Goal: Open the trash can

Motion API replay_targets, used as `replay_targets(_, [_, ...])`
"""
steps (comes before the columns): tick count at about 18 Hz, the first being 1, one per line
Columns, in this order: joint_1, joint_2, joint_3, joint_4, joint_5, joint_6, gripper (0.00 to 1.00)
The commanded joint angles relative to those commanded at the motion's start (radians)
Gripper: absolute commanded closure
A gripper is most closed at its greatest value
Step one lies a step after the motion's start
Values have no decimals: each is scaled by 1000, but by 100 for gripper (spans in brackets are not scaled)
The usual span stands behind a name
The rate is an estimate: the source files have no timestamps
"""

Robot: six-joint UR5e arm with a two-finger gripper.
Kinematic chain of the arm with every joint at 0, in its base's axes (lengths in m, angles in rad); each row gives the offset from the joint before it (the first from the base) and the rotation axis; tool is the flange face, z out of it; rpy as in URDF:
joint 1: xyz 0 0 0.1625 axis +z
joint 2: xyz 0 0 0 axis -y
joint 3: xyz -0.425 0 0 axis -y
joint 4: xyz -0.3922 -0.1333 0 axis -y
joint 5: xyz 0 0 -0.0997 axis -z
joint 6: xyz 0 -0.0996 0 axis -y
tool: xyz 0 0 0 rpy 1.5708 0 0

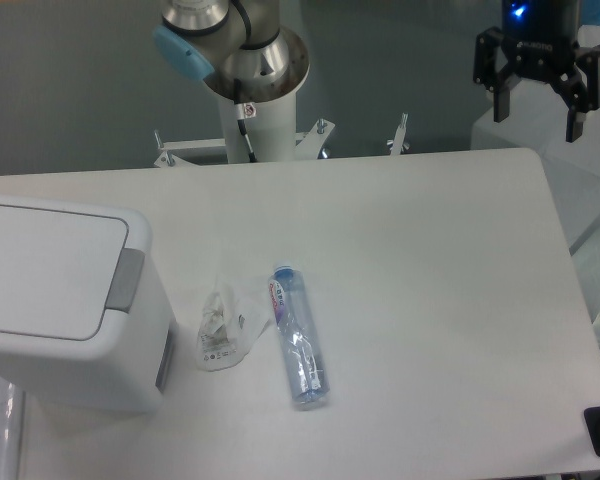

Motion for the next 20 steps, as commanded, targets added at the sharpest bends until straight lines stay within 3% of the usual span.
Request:
replay_targets(7, [-6,0,2,0,-24,-14,0])
replay_targets(16, [-50,-2,-2,2,-103,-250,0])
replay_targets(20, [-116,-32,-5,107,-103,-415,0])
